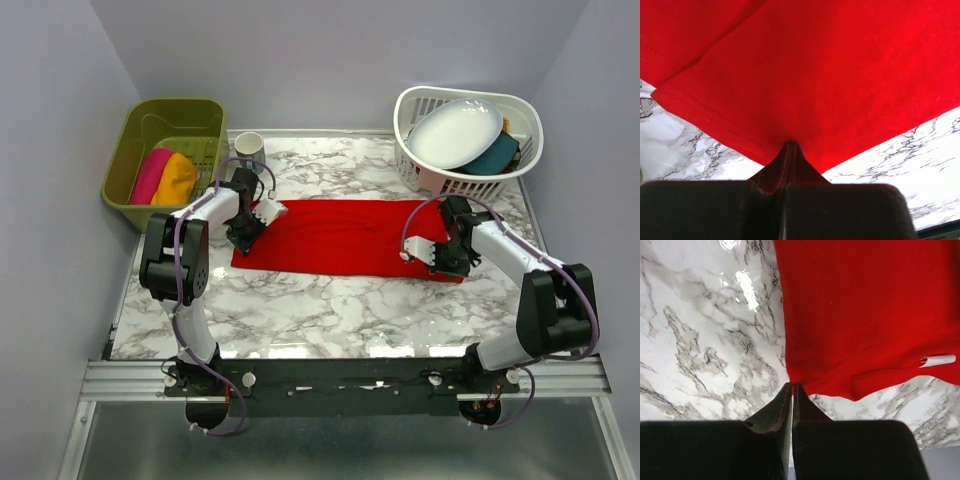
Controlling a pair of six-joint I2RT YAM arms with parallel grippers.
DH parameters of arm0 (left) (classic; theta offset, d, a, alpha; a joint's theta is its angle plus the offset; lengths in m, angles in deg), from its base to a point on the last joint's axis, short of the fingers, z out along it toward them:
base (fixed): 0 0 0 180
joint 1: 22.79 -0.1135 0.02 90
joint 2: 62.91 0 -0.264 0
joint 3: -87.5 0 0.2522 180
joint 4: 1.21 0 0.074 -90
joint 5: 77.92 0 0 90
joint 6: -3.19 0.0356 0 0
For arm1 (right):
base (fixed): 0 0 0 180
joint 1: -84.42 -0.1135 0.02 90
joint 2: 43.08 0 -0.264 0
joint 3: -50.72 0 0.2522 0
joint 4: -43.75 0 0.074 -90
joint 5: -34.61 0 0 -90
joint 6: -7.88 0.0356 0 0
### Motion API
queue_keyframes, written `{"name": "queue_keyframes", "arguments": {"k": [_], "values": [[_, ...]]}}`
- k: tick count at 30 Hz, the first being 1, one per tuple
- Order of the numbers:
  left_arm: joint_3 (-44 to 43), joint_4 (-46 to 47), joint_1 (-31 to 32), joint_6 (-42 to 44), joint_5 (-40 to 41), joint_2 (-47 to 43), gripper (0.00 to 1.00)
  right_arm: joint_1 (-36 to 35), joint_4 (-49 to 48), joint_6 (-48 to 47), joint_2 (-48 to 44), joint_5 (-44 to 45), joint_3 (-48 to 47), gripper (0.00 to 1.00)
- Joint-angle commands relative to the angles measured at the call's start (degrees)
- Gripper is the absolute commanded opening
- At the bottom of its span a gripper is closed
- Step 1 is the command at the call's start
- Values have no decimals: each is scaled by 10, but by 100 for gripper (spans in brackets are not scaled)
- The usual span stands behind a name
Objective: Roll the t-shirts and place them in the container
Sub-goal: Fold the T-shirt at the center of the board.
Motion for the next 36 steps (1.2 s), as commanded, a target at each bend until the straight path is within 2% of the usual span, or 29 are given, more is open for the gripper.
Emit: {"name": "queue_keyframes", "arguments": {"k": [1,13,17,21,25,36], "values": [[2,16,-2,12,17,23,0,27,-16,-34,43,25,-17,11],[20,29,-5,32,58,48,0,80,-74,-83,101,84,-45,10],[21,24,-5,22,51,47,0,80,-28,-50,97,52,-103,10],[25,24,-5,21,47,44,0,80,69,-48,59,-57,-161,12],[33,29,-5,16,47,44,0,71,92,-58,53,-73,-135,16],[41,32,-5,11,46,43,0,70,68,-75,114,-52,-106,14]]}}
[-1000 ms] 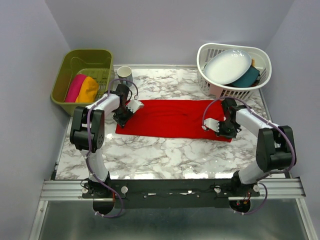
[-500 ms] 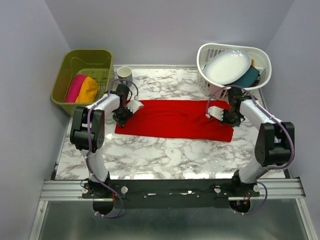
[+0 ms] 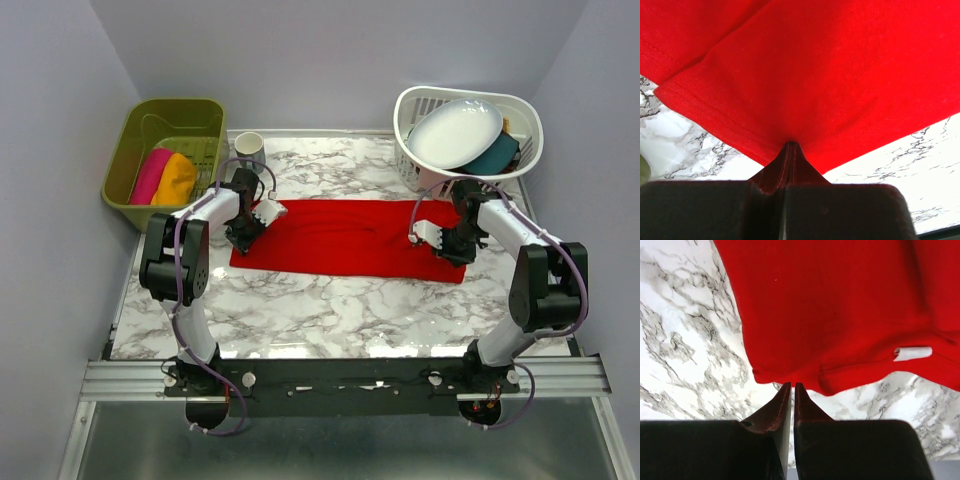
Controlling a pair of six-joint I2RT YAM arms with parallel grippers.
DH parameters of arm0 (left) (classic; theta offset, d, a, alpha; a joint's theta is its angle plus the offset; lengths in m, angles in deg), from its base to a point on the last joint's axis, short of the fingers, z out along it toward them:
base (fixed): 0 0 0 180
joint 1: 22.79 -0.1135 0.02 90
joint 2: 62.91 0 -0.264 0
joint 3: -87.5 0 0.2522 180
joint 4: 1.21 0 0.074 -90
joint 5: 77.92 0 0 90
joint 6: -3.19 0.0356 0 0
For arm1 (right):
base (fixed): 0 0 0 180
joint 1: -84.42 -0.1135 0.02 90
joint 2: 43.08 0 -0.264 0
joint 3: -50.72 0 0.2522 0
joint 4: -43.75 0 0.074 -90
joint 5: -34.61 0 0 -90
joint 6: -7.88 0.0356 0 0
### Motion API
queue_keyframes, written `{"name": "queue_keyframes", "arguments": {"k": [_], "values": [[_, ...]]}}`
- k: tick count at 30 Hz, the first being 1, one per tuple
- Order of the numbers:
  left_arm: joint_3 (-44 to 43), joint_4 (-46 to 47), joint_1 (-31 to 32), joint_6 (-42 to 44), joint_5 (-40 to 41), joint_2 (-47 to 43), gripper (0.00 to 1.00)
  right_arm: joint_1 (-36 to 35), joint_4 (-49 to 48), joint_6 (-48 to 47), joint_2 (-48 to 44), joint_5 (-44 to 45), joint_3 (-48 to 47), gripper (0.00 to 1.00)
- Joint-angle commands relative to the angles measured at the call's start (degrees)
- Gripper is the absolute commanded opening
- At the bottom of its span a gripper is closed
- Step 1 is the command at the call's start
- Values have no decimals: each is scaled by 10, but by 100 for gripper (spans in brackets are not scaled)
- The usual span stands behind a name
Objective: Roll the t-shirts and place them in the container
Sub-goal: Fold the T-shirt at the center of the board.
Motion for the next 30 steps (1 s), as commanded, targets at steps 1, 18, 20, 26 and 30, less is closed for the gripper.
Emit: {"name": "queue_keyframes", "arguments": {"k": [1,18,20,26,30], "values": [[36,24,-6,4,25,41,0,-3,15,-16,23,-11,-3,14],[44,26,-6,0,29,41,0,-26,34,-41,74,-2,-16,13],[45,24,-6,2,30,41,0,-26,18,-42,88,14,-7,13],[96,23,-7,23,45,15,0,-20,-14,-46,76,67,55,13],[164,19,-6,55,70,-27,0,-20,-2,-53,26,78,113,13]]}}
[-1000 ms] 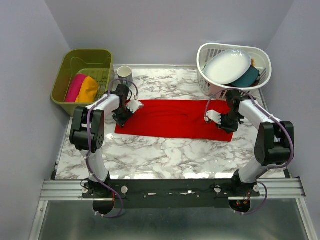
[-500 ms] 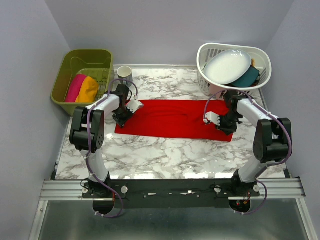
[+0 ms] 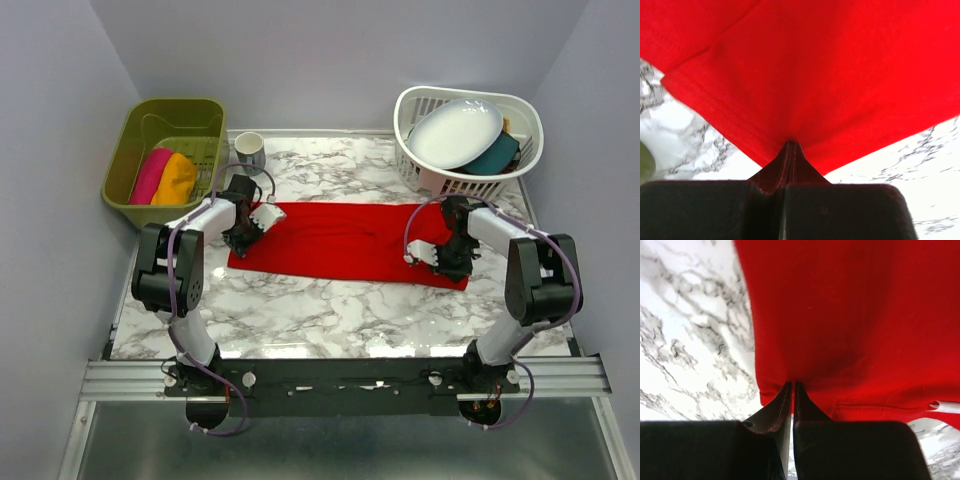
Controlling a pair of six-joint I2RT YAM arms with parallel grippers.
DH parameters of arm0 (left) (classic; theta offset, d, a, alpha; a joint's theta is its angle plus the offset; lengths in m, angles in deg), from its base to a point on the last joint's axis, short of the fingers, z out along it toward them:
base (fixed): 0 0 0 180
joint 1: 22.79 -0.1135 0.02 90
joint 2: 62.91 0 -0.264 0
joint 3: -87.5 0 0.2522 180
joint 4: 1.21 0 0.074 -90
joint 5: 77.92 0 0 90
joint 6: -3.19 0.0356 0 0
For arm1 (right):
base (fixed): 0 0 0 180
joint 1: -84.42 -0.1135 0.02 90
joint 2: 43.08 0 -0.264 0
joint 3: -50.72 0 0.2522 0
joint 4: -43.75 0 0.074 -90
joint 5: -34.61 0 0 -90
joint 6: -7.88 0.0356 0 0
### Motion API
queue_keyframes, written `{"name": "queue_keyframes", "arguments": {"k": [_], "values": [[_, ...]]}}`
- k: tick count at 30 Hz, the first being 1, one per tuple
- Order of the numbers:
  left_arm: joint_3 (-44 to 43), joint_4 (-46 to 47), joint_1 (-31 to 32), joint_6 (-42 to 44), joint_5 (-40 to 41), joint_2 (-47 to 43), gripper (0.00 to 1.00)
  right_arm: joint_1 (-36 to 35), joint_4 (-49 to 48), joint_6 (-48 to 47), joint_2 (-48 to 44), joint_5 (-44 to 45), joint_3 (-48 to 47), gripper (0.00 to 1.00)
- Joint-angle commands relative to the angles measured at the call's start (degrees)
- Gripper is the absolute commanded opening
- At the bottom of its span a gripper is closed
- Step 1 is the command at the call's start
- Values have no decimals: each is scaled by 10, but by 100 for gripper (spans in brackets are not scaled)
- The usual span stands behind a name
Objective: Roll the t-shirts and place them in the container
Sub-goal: Fold the T-shirt at the center of the board.
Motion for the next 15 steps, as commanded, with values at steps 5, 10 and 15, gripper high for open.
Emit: {"name": "queue_keyframes", "arguments": {"k": [5,10,15], "values": [[169,-51,-7,61,68,-48,0,4,43,-14,-99,37,121,13],[217,-121,-7,62,13,-108,0,2,67,-10,-145,40,153,13],[217,-186,-7,82,-45,-194,0,1,94,3,-183,25,148,13]]}}
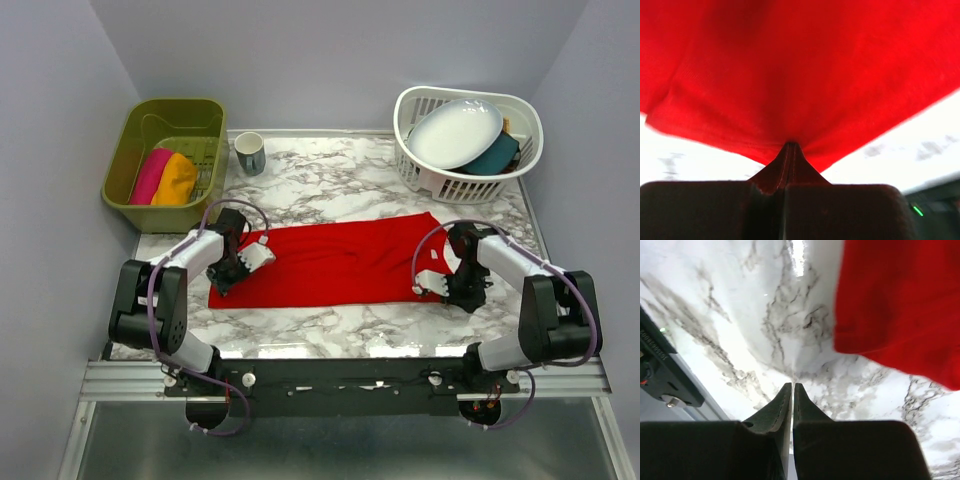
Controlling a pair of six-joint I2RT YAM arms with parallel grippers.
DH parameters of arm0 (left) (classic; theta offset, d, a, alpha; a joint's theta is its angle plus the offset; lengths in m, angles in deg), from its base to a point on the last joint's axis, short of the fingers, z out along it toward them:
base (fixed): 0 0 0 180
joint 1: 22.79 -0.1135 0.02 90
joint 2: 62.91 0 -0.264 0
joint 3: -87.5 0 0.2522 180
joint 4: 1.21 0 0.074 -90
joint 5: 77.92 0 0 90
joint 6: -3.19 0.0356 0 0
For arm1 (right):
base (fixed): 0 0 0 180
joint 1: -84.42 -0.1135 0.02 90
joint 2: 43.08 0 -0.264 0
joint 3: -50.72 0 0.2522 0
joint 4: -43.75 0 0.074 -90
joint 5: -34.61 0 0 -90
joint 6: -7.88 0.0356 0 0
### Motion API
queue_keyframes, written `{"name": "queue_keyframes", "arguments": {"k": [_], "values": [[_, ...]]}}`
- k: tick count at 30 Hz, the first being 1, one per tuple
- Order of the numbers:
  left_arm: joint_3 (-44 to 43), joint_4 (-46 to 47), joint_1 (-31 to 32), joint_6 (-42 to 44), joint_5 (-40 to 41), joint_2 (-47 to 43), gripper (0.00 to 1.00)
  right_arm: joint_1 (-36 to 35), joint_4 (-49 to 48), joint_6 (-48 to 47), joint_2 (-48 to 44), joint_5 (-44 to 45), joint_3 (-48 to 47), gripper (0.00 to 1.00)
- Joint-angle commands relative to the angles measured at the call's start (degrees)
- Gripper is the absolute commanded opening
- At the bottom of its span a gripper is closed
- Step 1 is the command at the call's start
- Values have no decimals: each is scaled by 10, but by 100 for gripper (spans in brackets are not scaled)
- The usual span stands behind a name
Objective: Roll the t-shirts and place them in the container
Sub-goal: Fold the T-shirt at the center of the board.
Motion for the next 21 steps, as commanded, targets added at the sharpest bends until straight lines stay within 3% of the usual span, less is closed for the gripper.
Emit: {"name": "queue_keyframes", "arguments": {"k": [1,7,10,13,18,21], "values": [[20,-162,-4,24,-98,-43,0,1,44,24,-35,-9,-23,13],[-106,-167,-4,11,-97,-47,9,0,80,130,10,-120,-236,16],[-215,-173,-4,-5,-93,16,14,0,76,211,70,-170,-367,22],[-338,-172,4,-32,-152,83,20,0,63,291,110,-208,-463,28],[-552,-159,62,-113,-249,217,27,0,34,372,141,-258,-510,35],[-618,-105,92,-186,-323,270,31,-1,26,386,132,-273,-479,37]]}}
